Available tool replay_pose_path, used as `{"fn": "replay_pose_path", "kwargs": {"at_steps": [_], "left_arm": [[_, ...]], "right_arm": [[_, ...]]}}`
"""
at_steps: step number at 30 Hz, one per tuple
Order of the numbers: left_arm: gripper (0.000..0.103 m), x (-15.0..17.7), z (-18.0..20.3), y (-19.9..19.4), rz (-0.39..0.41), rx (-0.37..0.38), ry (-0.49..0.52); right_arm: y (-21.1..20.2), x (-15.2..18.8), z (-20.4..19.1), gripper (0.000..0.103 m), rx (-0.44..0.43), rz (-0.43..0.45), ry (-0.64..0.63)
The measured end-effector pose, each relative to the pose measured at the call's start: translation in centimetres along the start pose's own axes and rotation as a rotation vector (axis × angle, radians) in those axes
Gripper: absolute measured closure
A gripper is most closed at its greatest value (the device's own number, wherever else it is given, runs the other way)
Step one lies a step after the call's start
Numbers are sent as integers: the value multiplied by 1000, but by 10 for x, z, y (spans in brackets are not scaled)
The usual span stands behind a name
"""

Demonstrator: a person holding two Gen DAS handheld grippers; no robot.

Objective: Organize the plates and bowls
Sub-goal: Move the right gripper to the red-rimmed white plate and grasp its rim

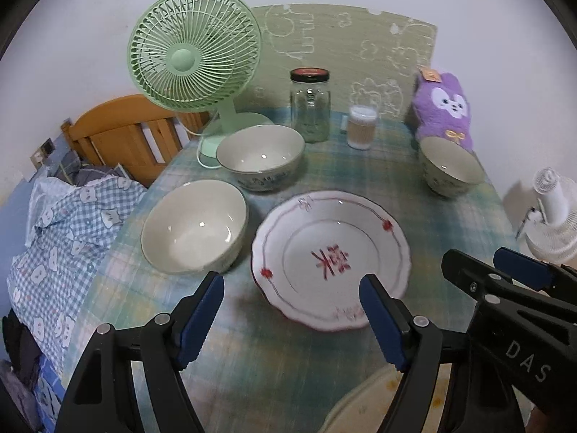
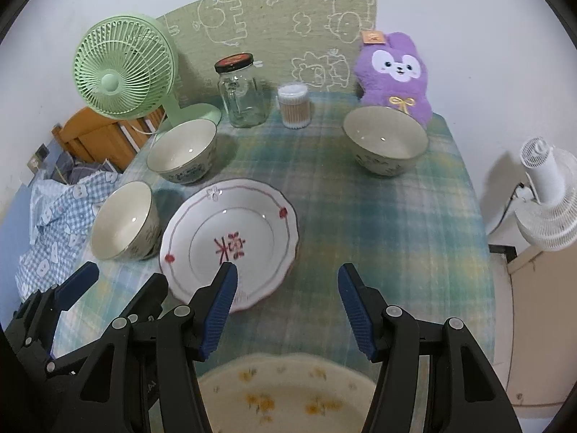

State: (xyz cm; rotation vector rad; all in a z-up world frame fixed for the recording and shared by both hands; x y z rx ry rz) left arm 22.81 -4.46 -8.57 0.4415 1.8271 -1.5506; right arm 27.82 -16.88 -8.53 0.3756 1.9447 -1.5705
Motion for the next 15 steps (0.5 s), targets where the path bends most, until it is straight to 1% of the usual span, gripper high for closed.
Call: {"fn": "replay_pose_path", "kwargs": {"at_steps": [7, 10, 12, 15], "left_arm": [[25, -8, -7, 33, -38, -57, -61], [25, -6, -8, 46, -49, -84, -84], [25, -3, -9, 57, -77, -95, -115], [30, 2, -10, 70, -101, -104, -142]], "right_arm": [[40, -21, -8, 41, -4, -9, -42], [57, -25, -14, 41, 3, -19, -73], [68, -26, -16, 41, 3, -27, -88], [85, -27, -16, 41, 9, -42, -100]]}}
Point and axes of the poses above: each gripper's, at about its wrist camera, not at the fingertips, and y roughly the way its jaws point, z to its right, x to its underside, the point moved 3 cm from there along y, roughly the way its jaws point, and after that the axes turned 4 degrees about z, right-handed, at the moved point
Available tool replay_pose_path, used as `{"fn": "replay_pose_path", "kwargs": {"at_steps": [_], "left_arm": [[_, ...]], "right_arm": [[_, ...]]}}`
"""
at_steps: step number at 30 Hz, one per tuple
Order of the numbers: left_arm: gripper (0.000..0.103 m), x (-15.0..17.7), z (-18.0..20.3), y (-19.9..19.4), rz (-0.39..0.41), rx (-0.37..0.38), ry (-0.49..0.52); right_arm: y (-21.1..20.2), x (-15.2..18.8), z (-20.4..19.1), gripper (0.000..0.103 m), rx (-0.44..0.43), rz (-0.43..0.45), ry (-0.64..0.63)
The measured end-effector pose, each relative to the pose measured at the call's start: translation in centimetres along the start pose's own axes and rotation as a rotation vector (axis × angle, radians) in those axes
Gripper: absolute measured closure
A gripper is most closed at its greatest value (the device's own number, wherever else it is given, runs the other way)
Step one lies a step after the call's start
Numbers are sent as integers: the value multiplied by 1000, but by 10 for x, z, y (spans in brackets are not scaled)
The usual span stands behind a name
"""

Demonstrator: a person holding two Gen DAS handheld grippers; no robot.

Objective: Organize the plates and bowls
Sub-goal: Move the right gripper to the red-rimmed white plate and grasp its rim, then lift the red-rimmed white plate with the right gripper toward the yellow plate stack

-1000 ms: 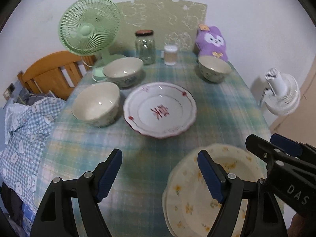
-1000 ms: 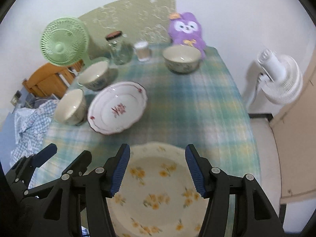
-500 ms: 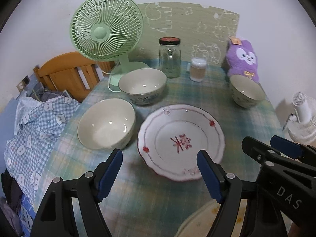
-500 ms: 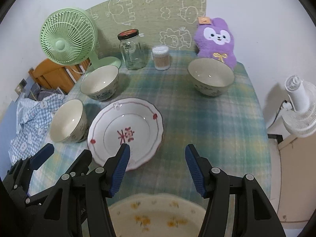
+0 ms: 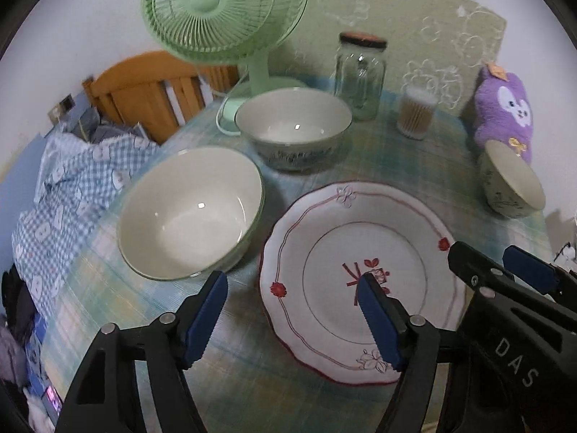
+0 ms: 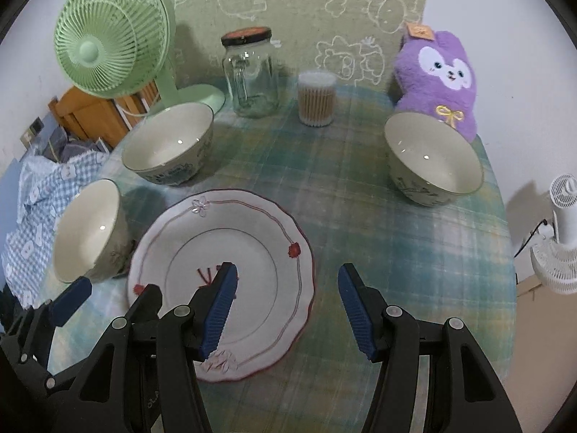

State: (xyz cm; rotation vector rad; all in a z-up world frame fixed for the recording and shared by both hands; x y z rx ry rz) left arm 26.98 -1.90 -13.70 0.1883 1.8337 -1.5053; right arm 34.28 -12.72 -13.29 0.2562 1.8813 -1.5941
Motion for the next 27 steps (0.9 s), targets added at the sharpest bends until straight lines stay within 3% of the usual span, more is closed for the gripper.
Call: {"fn": "replay_pose_path", "kwargs": {"at_steps": [15, 18, 21, 27], "left_arm": [[59, 12, 1, 46, -96, -53, -24], [59, 11, 1, 47, -87, -61, -24], [59, 9, 1, 48, -89, -61, -25], [59, 6, 2, 51, -88, -74, -10]], "right_arm": [[57, -7, 7, 41, -23, -77, -43], [65, -8, 8, 42, -31, -84, -42], [70, -9, 8, 54, -33, -91, -39], [78, -7, 11, 62, -39, -102, -27]]}}
Point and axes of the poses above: each gripper's, at about its wrist camera, not at the fingertips, and y roughly the way its jaws point, z to its right, x to its underside, the point moved 3 cm from there along y, roughly the way its jaws point, and after that the axes turned 4 degrees about z, right-handed, at the moved point
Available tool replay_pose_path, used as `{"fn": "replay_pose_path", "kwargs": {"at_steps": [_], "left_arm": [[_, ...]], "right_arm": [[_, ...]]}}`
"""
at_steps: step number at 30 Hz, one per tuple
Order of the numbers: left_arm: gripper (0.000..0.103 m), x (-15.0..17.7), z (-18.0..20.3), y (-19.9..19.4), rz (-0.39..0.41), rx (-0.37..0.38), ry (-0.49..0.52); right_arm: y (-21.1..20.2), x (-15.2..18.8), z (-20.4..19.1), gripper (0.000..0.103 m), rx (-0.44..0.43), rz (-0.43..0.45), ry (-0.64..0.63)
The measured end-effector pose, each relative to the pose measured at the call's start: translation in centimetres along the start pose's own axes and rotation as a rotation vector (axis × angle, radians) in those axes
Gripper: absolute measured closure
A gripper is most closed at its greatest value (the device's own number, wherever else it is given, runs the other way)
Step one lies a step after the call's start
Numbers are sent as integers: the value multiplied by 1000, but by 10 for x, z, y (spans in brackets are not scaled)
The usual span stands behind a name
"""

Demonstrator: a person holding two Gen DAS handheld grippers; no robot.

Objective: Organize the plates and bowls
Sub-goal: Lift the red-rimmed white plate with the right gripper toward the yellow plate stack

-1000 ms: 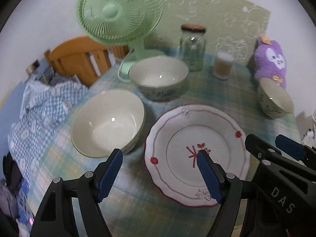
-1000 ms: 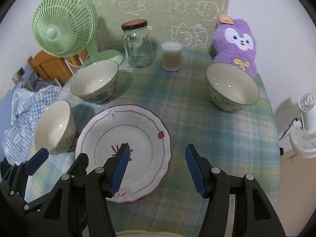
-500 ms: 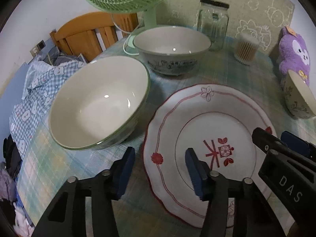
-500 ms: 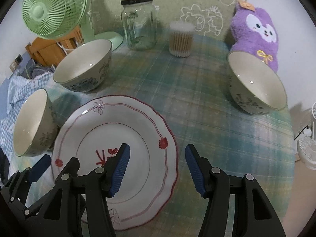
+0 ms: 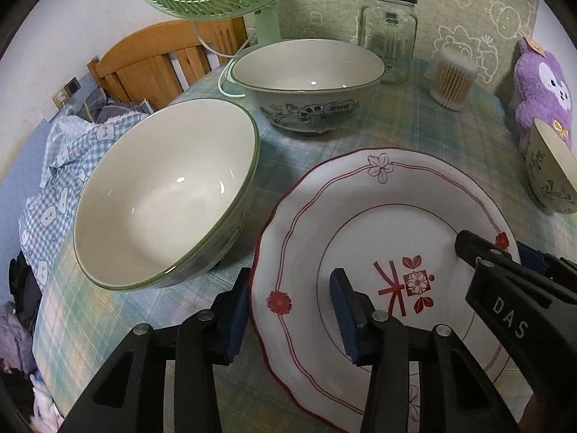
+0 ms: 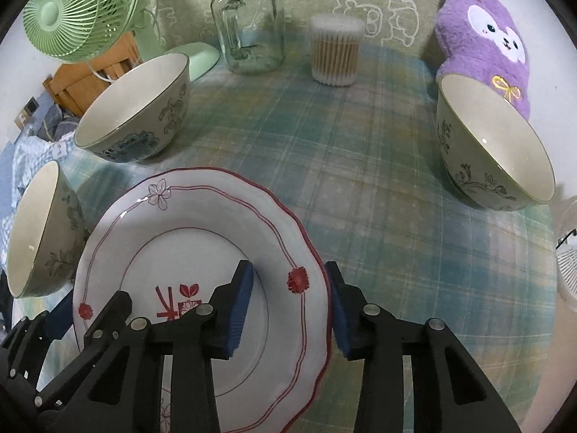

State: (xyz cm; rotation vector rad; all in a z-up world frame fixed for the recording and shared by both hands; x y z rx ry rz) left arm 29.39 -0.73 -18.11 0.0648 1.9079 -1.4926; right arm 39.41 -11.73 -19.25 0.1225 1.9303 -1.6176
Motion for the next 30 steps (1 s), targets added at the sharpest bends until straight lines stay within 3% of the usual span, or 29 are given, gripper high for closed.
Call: {"fn": "replay_pose_path", "kwargs": {"at_steps": [14, 21, 30], "left_arm": [[60, 5, 12, -5, 5, 23, 71], [60, 5, 12, -3, 12, 28, 75], [63, 2, 11, -13, 19, 37, 93]], "right_arm": [[-26, 37, 18, 67, 29, -70, 60], [-16, 24, 13, 56, 26, -30, 41], [-21, 21, 12, 59, 56, -37, 22]]}}
Point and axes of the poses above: each gripper's, at about its wrist camera, not at the fingertips, and y roughly the way its jaws point, z to its right, x to its underside, the point moved 3 cm from there along y, roughly the way its jaws point, and after that the axes turned 4 degrees about z, right-handed, at the moved point
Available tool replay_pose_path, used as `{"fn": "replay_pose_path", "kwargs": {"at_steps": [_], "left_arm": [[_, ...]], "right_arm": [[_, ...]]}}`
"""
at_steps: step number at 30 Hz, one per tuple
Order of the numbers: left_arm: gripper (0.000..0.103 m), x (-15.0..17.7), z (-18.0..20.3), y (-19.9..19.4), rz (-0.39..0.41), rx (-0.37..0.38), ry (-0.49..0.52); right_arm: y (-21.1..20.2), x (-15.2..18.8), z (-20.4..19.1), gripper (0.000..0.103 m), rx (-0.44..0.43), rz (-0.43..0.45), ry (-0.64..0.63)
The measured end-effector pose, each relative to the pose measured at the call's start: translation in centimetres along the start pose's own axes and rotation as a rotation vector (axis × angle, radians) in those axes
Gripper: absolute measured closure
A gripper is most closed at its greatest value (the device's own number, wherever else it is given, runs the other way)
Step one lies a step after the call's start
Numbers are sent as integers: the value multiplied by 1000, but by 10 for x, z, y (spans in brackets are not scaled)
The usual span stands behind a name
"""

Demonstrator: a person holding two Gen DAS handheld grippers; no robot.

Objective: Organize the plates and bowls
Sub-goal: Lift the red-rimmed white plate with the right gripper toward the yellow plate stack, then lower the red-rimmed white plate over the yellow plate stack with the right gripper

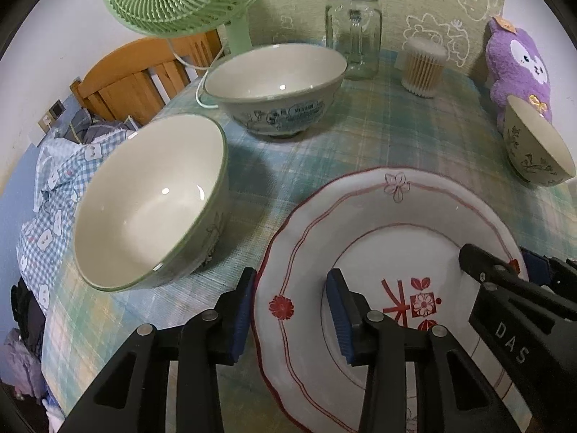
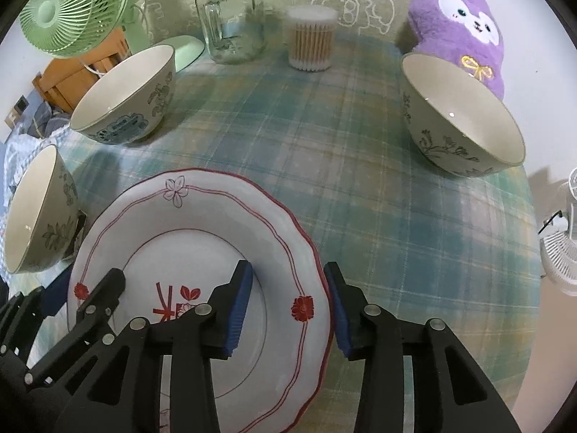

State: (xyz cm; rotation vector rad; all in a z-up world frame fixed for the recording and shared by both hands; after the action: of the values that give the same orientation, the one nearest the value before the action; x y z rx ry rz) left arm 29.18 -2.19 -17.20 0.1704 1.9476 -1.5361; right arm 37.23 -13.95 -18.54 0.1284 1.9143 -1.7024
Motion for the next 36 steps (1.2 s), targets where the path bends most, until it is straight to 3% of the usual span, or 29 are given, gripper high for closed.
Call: {"fn": "replay_pose_path", "kwargs": {"at_steps": [18, 36], "left_arm": [[63, 2, 14, -59, 63, 72, 73], [63, 49, 32, -106, 74, 164, 157]], "right_arm": [[-71, 21, 23, 61, 61, 63, 109], [-130, 90, 40, 61, 146, 85, 211]]}}
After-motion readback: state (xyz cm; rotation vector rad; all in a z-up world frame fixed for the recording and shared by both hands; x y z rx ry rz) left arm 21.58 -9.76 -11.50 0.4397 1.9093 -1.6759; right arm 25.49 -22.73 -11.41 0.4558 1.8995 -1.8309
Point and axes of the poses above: each gripper's, at about its wrist camera, not at the fingertips, and y roughly the way its jaws point, z to its right, x to its underside, the point moved 3 cm from there along y, roughly the way its jaws point, and after that the axes turned 4 degrees about z, right-handed, at the moved point
